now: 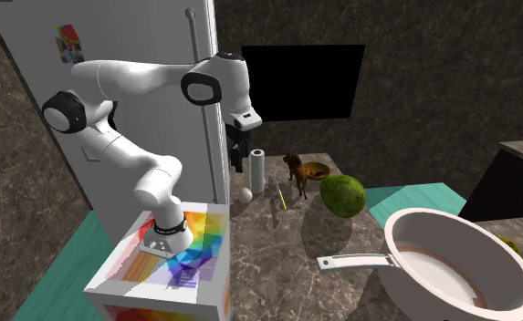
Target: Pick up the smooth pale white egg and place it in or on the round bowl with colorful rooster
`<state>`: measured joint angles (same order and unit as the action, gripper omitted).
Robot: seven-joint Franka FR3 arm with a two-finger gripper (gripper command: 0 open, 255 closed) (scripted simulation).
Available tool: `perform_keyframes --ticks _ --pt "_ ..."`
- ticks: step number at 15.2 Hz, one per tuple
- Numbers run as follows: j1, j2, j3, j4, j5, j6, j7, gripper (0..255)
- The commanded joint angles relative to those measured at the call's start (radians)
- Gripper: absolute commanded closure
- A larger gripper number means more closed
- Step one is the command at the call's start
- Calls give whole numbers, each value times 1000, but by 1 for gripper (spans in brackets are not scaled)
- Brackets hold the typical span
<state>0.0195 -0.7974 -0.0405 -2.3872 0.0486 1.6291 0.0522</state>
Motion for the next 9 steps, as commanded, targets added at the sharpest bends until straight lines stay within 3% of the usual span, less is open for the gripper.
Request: perform_keyframes --ticks 1,9 --pt "0 0 0 0 0 0 0 0" --pt "133 -15 56 -235 4 218 -173 0"
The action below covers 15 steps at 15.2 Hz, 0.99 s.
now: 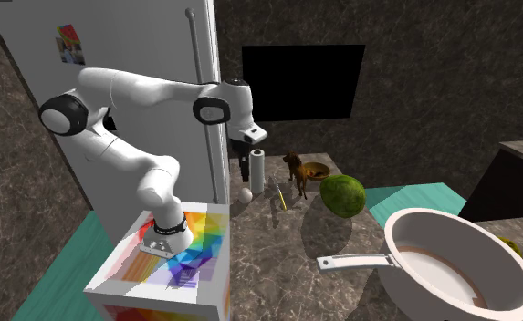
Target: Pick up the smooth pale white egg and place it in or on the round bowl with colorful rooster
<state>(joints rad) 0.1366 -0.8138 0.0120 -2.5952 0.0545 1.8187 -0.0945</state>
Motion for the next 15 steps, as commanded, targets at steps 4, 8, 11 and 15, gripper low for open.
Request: perform_keyframes --ticks 4,8,11,15 --pt "87 9 32 -137 1 147 -110 0" --pt "161 34 60 -241 4 275 -190 0" --pt "216 66 81 -314 5 380 -247 0" --pt "216 111 84 -346 7 457 -247 0"
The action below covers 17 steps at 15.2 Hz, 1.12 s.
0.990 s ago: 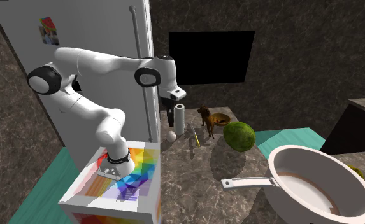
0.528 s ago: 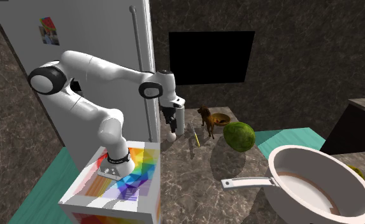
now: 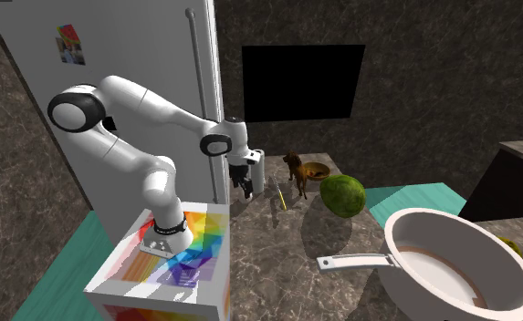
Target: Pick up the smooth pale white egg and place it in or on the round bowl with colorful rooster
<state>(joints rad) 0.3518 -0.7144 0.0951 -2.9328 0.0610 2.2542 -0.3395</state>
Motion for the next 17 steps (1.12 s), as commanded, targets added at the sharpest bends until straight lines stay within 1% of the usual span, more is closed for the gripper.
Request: perform_keyframes --ticks 1,4,12,13,17 --pt "1 25 2 -16 1 42 -2 0" --pt "0 60 4 -34 2 95 -2 0" --pt "0 60 4 -34 2 94 -2 0" --pt "0 60 4 -34 2 94 -2 255" --pt "0 60 4 -34 2 95 -2 255"
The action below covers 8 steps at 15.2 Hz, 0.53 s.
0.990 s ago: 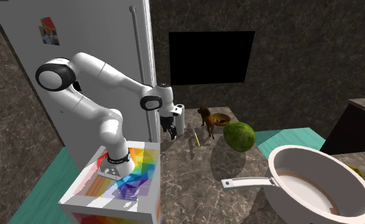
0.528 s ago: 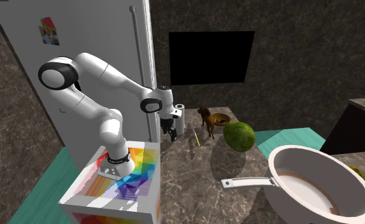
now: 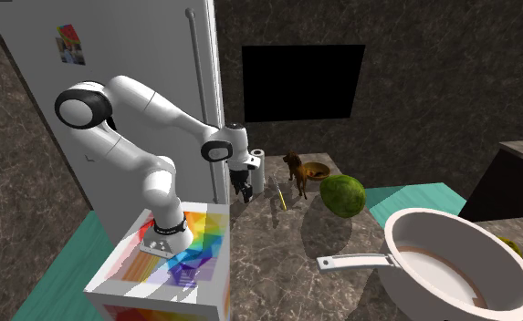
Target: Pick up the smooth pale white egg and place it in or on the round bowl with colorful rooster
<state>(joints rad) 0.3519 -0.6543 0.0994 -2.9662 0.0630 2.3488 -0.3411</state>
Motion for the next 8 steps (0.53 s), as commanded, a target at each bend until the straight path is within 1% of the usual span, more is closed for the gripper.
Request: perform_keyframes --ticks 1,5,8 --pt "0 0 0 0 0 0 0 255" --pt "0 0 0 0 0 0 0 255" --pt "0 -39 -3 22 -2 -61 -1 255"
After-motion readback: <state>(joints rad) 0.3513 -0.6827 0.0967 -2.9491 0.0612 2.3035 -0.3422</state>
